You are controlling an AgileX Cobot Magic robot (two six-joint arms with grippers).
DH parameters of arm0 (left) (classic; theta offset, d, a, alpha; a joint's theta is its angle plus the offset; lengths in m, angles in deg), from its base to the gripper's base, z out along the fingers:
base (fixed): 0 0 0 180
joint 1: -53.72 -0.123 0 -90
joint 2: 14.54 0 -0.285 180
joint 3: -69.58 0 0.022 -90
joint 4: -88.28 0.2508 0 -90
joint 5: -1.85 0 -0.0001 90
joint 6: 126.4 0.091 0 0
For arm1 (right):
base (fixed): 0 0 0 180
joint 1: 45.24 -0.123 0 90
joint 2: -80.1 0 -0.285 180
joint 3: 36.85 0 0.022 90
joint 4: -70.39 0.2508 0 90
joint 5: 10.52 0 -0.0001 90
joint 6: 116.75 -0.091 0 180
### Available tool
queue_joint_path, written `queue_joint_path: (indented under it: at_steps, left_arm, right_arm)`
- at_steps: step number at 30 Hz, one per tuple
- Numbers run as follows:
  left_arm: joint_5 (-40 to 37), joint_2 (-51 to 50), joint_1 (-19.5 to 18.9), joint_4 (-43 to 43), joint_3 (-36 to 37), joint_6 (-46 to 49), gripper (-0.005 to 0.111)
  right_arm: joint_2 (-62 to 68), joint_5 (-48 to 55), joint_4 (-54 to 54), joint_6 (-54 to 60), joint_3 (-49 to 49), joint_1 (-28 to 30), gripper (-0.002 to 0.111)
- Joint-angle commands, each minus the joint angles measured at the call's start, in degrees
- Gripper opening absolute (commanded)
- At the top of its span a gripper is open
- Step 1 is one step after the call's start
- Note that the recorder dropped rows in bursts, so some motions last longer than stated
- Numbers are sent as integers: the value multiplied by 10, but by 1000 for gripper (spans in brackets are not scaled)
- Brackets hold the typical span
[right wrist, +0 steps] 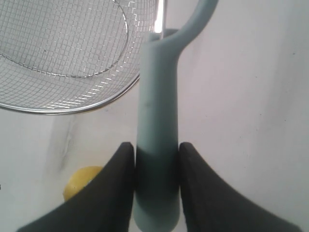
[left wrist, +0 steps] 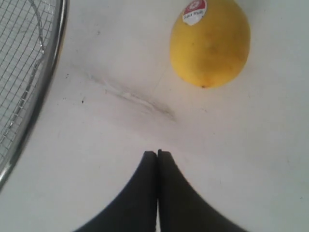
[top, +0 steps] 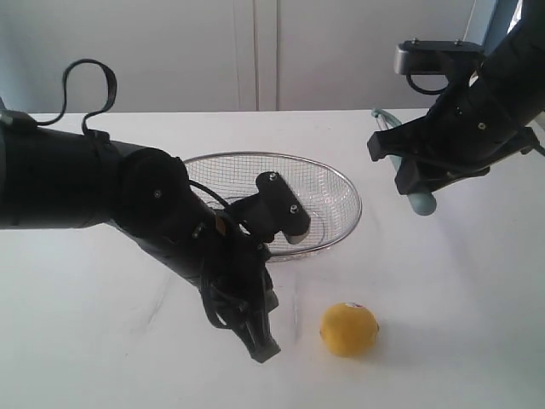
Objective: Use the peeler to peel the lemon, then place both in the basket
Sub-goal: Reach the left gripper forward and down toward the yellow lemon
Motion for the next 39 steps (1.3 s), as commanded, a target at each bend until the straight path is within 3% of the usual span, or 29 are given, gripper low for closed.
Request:
queue_joint_path:
  at_steps: [1, 8, 19, 23, 30, 32, 39]
  left_arm:
    - [-9, -16, 10, -15, -27, 4, 0]
    - [-12, -43, 24, -17, -66, 4, 0]
    - [5, -66, 49, -21, -69, 4, 1]
    - [15, -66, 55, -21, -69, 4, 15]
    - [38, -66, 65, -21, -69, 4, 68]
    - [42, -66, 71, -20, -69, 4, 78]
    - [80, -71, 72, -18, -69, 4, 81]
  right_arm:
    - [-5, -11, 4, 1, 5, 1, 0]
    - [-5, -11, 4, 1, 5, 1, 0]
    - [-5, -18, 2, 1, 5, 1, 0]
    - [-5, -23, 2, 1, 5, 1, 0]
    - [-5, -26, 1, 1, 5, 1, 0]
    - [-5, -29, 1, 1, 5, 1, 0]
    - [-5, -33, 1, 1, 5, 1, 0]
